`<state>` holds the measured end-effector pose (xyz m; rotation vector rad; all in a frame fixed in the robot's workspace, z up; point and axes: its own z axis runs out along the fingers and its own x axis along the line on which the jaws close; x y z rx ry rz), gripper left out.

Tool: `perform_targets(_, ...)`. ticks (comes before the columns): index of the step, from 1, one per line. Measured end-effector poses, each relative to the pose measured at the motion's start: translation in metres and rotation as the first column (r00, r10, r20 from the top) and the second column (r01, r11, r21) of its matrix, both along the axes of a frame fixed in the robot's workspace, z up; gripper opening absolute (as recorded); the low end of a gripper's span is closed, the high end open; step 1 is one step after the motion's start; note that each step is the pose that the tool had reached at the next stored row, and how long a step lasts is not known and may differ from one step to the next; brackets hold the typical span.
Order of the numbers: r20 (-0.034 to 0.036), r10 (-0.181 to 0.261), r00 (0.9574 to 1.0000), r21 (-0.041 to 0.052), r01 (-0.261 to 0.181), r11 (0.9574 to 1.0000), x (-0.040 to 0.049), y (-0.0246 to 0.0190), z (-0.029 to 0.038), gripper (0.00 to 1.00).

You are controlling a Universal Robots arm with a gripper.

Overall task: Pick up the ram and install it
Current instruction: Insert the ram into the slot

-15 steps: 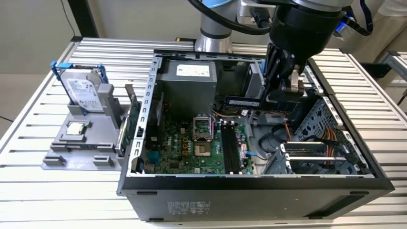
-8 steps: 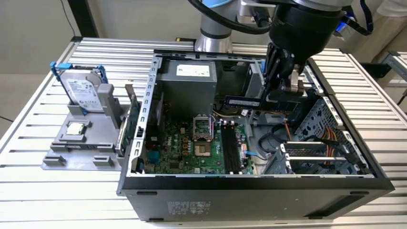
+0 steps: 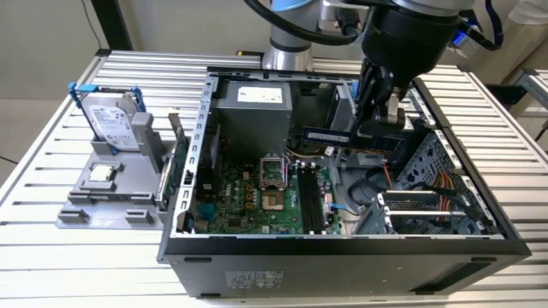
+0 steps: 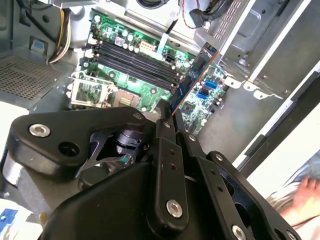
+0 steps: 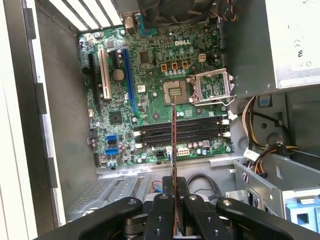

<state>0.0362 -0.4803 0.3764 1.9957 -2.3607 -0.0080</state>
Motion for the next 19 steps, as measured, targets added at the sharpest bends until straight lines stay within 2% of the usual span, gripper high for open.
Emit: perform_targets(19, 0.0, -0.004, 1.0, 0.0001, 0.004, 1.0, 0.0, 0.0006, 0.0, 0.0)
